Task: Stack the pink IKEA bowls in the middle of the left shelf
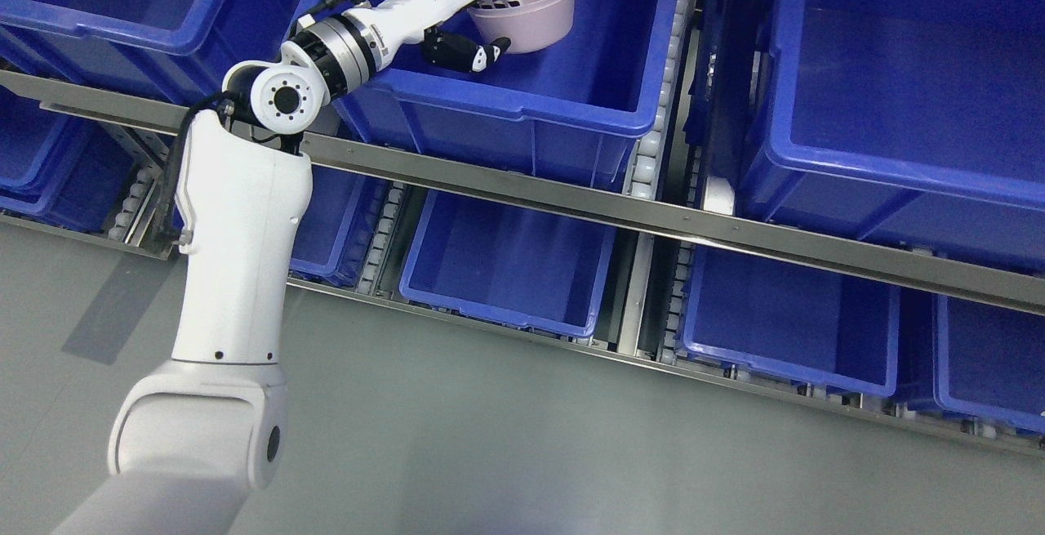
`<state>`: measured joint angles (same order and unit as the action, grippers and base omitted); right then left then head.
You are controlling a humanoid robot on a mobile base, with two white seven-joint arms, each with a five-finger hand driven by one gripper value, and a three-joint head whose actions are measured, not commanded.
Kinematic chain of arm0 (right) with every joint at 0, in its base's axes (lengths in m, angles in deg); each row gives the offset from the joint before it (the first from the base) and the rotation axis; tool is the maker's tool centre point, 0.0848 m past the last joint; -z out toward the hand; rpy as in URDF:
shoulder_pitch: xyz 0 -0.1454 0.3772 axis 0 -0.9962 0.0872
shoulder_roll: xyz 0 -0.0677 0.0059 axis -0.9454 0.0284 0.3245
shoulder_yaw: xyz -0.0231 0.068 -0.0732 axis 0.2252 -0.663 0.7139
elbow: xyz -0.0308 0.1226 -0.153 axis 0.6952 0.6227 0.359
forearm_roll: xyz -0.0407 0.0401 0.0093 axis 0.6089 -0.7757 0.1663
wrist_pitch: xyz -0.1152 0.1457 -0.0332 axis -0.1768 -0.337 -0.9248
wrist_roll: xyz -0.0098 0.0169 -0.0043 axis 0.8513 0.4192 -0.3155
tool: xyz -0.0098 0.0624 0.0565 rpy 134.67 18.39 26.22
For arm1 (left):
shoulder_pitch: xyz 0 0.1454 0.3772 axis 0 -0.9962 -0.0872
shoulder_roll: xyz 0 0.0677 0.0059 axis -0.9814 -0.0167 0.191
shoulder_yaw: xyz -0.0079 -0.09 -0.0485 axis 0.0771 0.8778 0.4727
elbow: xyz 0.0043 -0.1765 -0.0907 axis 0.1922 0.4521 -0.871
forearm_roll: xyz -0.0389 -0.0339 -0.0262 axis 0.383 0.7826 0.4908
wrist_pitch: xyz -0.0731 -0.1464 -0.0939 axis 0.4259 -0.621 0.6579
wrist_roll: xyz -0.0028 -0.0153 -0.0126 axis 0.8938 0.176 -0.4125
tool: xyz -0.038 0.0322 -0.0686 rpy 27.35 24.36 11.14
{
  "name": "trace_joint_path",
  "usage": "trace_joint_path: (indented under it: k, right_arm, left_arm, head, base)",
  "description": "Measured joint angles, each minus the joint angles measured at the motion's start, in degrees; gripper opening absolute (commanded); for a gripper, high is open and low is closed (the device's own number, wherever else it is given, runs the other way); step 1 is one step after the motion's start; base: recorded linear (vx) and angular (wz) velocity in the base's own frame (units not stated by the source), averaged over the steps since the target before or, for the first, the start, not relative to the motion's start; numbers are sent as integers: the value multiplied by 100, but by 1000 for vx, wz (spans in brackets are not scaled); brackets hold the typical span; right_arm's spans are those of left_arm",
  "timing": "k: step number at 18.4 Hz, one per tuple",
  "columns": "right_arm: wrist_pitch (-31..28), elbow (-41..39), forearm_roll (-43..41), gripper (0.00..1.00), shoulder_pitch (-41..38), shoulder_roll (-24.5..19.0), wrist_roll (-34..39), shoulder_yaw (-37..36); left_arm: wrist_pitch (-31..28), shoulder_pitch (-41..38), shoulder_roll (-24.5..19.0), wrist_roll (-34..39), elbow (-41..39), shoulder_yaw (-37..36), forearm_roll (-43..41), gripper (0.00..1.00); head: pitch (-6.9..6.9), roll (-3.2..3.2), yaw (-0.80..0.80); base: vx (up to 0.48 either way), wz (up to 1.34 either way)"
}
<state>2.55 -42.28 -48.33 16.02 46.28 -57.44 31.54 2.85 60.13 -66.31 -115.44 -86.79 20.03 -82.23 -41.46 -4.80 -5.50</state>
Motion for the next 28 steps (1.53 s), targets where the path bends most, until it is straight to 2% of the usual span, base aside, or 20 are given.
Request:
trace_joint_path:
  k: [2,6,9,11,13,15,17,20,28]
  right_arm:
    - [0,0,0,100,0,0,0,0]
    - [0,0,0,100,0,0,0,0]
    - [0,0,0,100,0,0,-2,0]
    - [0,0,0,100,0,0,-2,0]
    - [0,0,0,100,0,0,-3,0]
    - [0,0,0,100,0,0,-4,0]
    - [0,0,0,100,0,0,-5,0]
    - [0,0,0,100,0,0,-5,0]
    - [0,0,0,100,0,0,-24,0]
  left_arm:
    - [-12,-16,0,59,40,7,-21,56]
    - [-26,8,0,371,106,40,-10,77]
    - [-34,183,0,1698,131,9,154,77]
    - [-17,262,0,2643,145,-73,678,79]
    - [-81,300,0,3564,150,-181,1443,85]
    - [-266,265,0,4518,117,-296,2138,97]
    - [-707,136,0,5140,-22,-406,2614,99]
    - [-1200,-100,0,5497,-331,-557,3060,100]
    - [-1161,-919,0,5645,-1081,-853,3534,100]
  head:
    - [0,0,0]
    - [0,0,0]
    - [0,0,0]
    - [0,0,0]
    - [0,0,0]
    - [0,0,0]
    - [0,0,0]
    - [0,0,0]
    - [0,0,0]
  base:
    - [0,0]
    - [0,0]
    - [0,0]
    - [0,0]
    - [-3,-13]
    - [0,0]
    - [0,0]
    - [0,0]
    - [0,0]
